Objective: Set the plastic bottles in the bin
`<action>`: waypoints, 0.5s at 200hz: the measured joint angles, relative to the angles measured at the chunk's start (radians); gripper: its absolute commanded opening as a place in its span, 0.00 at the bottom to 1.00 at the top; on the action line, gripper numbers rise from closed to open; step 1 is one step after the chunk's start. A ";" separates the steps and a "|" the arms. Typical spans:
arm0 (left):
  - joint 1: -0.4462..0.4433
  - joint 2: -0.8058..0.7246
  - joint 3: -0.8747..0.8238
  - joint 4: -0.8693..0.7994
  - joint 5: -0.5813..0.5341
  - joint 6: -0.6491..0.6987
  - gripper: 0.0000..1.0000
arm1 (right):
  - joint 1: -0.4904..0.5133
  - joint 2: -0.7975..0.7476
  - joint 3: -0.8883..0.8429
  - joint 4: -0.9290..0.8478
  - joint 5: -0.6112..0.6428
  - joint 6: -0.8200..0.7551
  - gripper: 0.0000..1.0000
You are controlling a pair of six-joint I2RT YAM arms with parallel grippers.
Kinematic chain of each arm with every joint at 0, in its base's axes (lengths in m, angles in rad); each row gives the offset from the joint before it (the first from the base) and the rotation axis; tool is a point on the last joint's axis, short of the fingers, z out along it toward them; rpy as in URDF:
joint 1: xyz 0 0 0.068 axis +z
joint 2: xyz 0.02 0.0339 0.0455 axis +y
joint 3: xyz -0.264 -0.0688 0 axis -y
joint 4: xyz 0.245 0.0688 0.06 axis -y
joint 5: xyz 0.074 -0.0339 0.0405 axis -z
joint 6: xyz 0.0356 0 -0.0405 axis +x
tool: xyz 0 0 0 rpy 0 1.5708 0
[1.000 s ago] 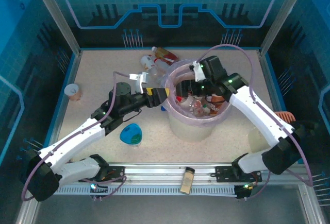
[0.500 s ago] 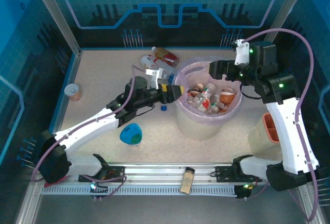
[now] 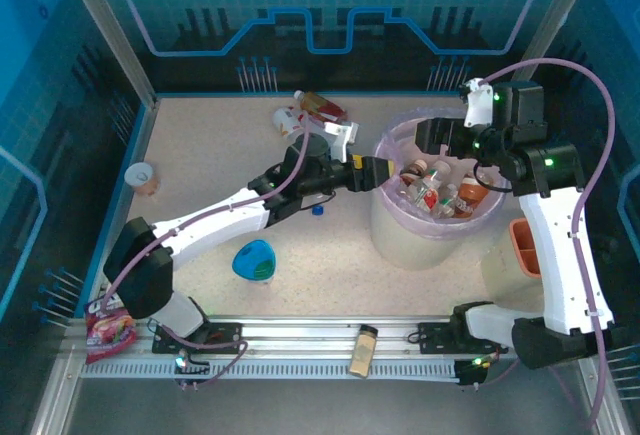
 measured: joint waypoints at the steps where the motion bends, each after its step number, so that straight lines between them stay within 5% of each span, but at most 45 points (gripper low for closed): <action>1: 0.000 0.000 0.000 -0.001 0.000 0.002 0.79 | 0.000 0.000 0.000 0.000 0.000 0.000 0.89; 33: -0.002 -0.030 0.011 -0.095 -0.028 0.061 0.99 | -0.002 0.000 -0.009 0.001 -0.023 -0.001 0.89; 100: 0.006 -0.340 0.013 -0.443 -0.251 0.229 0.99 | -0.119 0.042 0.082 -0.032 -0.058 -0.012 0.89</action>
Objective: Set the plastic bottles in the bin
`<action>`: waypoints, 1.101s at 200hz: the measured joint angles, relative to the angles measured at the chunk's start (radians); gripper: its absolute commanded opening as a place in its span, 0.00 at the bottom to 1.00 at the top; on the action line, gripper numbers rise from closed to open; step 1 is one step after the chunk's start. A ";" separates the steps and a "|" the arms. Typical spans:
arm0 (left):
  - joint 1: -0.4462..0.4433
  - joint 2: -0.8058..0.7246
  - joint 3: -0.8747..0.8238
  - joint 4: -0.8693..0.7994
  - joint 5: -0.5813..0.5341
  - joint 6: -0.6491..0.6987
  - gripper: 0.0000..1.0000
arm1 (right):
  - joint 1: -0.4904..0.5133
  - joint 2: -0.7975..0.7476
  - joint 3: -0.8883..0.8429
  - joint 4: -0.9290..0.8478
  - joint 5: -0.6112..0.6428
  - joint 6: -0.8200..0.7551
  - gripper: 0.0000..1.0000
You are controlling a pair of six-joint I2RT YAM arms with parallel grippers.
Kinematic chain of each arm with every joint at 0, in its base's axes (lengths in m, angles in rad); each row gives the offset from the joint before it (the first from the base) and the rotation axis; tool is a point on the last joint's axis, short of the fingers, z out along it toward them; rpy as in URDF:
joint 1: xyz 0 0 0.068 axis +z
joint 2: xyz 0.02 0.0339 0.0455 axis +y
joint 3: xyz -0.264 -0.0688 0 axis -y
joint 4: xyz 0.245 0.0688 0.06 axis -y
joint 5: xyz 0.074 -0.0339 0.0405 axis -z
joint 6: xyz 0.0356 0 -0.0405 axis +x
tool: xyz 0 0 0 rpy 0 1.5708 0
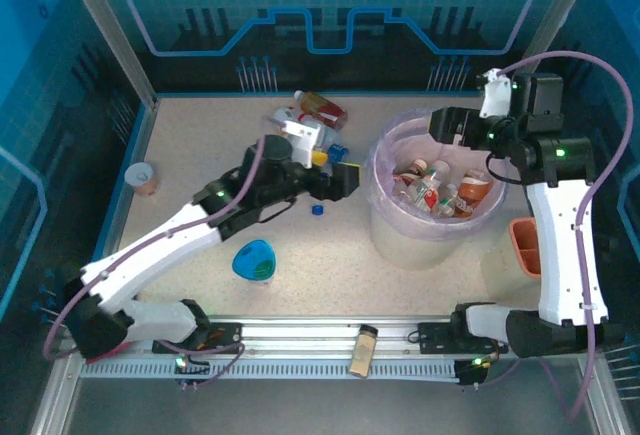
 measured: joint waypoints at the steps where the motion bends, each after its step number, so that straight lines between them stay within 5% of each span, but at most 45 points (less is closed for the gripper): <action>1: 0.001 -0.003 0.000 -0.003 -0.002 0.000 0.99 | -0.001 0.000 0.001 0.000 -0.001 0.000 0.89; 34: 0.146 -0.063 -0.040 -0.044 -0.044 -0.030 0.91 | -0.007 -0.002 0.021 -0.013 -0.041 0.000 0.89; 59: 0.225 0.071 -0.077 -0.057 -0.055 -0.071 0.89 | -0.007 -0.005 0.021 -0.031 -0.063 -0.004 0.90; 112: 0.231 0.454 -0.067 -0.095 -0.052 -0.093 0.89 | -0.007 -0.062 0.011 -0.089 -0.083 -0.045 0.91; 169: 0.228 0.651 0.020 -0.094 -0.051 -0.117 0.86 | -0.007 -0.105 -0.020 -0.095 -0.118 -0.060 0.91; 220: 0.219 0.732 0.051 -0.090 -0.052 -0.128 0.68 | -0.007 -0.105 -0.067 -0.092 -0.138 -0.068 0.90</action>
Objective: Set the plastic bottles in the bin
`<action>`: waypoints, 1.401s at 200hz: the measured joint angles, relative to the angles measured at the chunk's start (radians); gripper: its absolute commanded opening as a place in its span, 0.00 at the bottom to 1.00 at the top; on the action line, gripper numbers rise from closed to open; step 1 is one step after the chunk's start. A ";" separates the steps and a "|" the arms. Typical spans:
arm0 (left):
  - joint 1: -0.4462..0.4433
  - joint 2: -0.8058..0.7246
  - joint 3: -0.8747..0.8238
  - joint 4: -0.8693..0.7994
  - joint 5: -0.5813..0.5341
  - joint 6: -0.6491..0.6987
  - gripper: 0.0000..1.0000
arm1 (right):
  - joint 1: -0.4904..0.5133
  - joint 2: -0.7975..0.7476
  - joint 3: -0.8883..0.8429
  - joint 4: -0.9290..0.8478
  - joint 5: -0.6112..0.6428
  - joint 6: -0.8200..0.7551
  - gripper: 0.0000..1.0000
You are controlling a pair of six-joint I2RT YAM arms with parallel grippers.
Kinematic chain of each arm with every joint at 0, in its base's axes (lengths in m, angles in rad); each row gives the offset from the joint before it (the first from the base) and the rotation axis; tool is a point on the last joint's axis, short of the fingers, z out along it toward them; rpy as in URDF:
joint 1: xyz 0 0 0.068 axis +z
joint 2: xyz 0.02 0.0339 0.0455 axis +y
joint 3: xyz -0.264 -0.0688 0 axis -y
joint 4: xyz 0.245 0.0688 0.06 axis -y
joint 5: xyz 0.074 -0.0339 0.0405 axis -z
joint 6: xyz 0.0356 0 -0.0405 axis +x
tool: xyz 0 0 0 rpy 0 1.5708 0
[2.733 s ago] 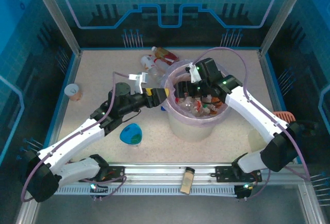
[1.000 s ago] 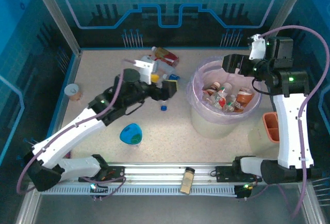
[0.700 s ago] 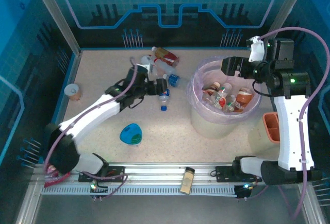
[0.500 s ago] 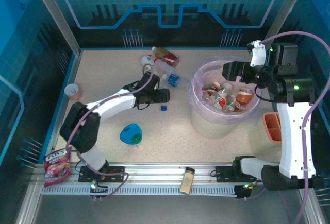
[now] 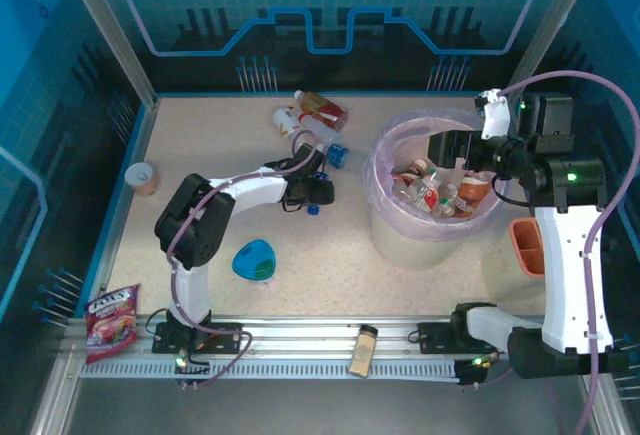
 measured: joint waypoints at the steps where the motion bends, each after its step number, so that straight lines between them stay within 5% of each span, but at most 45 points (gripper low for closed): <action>1: 0.000 0.000 0.000 0.000 0.000 0.002 0.67 | 0.000 0.000 0.000 0.000 0.000 0.000 0.90; 70: -0.011 -0.016 0.000 -0.003 -0.004 -0.008 0.55 | -0.002 -0.016 -0.001 0.014 -0.016 -0.003 0.87; 107: -0.011 -0.191 -0.044 0.000 -0.004 0.001 0.52 | 0.011 -0.023 -0.006 0.085 -0.082 0.041 0.86; 137: -0.008 -0.406 -0.096 0.031 0.020 0.019 0.52 | 0.120 -0.023 -0.042 0.193 -0.108 0.105 0.86; 186: -0.006 -0.643 -0.156 0.185 0.211 0.000 0.49 | 0.337 0.082 -0.057 0.398 -0.109 0.208 0.87; 280: -0.055 -0.690 -0.168 0.348 0.336 -0.095 0.52 | 0.493 0.304 -0.057 0.623 -0.104 0.320 0.84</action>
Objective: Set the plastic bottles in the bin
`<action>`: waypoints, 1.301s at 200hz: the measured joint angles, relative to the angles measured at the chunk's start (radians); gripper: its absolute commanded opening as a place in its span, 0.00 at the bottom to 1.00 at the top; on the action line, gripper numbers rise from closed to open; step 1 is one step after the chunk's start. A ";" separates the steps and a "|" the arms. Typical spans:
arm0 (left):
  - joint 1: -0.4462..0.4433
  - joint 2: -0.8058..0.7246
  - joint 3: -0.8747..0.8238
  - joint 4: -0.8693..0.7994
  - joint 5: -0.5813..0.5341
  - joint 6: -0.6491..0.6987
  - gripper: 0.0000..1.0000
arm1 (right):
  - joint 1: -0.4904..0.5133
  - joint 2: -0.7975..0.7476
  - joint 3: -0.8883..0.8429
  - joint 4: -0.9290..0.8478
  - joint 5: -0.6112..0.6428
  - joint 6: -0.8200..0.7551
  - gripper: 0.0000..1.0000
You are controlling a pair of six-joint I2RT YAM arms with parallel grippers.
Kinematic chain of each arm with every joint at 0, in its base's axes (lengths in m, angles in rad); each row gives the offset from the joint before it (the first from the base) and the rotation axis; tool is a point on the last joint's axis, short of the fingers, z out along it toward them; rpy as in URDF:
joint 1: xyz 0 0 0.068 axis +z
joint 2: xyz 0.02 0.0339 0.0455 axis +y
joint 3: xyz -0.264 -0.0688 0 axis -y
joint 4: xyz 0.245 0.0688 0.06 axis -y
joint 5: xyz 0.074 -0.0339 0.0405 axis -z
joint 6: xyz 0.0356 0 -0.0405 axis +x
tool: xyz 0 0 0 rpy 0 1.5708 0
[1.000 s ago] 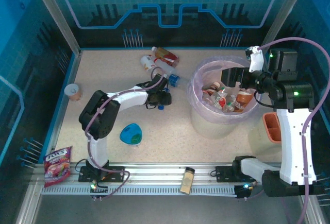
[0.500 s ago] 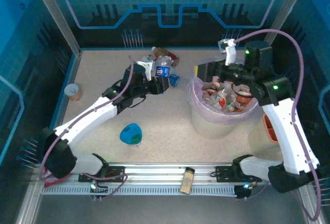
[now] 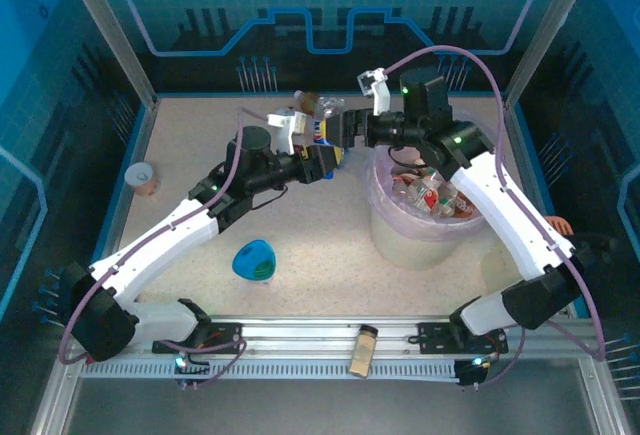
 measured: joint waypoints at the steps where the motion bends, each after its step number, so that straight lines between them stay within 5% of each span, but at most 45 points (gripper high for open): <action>1: 0.000 0.000 0.000 0.003 0.002 0.000 0.52 | 0.001 0.002 0.000 0.000 0.000 0.000 0.84; 62: -0.011 0.000 -0.002 0.054 0.021 -0.001 0.56 | 0.009 0.035 0.000 0.031 -0.011 0.021 0.57; 119: -0.012 -0.008 -0.014 0.064 0.021 -0.008 0.99 | 0.004 0.037 0.026 0.018 -0.002 0.002 0.47; 194: 0.063 -0.079 -0.094 0.010 -0.045 -0.046 0.99 | -0.191 -0.076 0.195 -0.207 0.117 -0.158 0.38; 224: 0.146 0.011 -0.076 -0.077 -0.102 -0.071 0.98 | -0.304 -0.160 0.212 -0.387 0.230 -0.275 0.24; 260: 0.193 0.169 0.006 -0.186 -0.169 -0.068 0.99 | -0.350 -0.159 0.202 -0.587 0.365 -0.396 0.24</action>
